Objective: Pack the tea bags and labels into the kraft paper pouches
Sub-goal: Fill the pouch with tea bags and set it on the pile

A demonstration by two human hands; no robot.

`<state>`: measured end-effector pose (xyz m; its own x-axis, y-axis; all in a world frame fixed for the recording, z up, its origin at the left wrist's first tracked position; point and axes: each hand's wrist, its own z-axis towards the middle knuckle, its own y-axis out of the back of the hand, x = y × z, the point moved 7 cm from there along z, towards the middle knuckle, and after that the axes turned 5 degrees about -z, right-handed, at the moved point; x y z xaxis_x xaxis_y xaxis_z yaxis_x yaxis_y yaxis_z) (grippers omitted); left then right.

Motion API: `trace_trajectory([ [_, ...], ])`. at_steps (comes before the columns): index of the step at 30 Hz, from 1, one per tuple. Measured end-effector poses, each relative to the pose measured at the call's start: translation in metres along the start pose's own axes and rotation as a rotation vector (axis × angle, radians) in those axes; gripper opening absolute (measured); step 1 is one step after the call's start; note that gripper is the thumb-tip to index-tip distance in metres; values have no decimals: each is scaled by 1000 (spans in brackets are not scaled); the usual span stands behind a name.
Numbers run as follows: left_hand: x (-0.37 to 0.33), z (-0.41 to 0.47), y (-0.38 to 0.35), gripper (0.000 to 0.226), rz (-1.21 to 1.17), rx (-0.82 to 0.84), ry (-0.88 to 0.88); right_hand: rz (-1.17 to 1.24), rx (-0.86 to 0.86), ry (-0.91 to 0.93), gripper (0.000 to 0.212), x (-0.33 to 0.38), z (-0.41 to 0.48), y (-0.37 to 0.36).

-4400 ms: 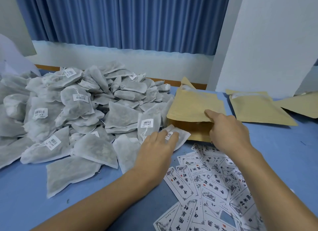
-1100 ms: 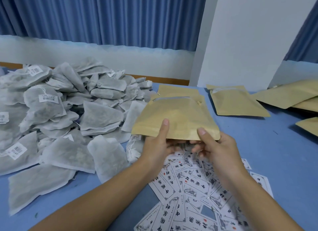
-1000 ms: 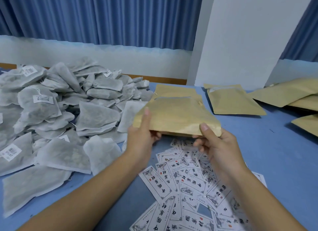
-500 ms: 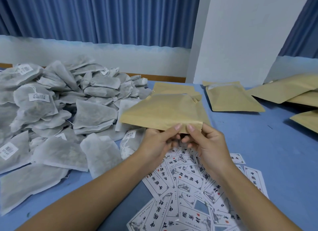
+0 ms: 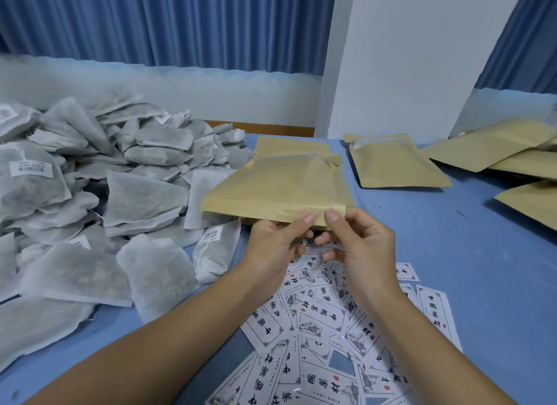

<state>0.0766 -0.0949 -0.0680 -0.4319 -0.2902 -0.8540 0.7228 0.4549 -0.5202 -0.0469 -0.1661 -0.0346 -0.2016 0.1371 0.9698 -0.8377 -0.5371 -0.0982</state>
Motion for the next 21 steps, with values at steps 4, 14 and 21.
trace_trajectory([
  [4,-2,-5,-8,18,-16,27,-33,55,-38,2,15,3,-5,-1],
  [14,0,-12,-13,17,-13,-48,-43,60,-52,2,14,-1,-14,-6],
  [21,-1,-15,-9,26,0,-138,-43,51,-71,-23,17,-5,-16,-6],
])
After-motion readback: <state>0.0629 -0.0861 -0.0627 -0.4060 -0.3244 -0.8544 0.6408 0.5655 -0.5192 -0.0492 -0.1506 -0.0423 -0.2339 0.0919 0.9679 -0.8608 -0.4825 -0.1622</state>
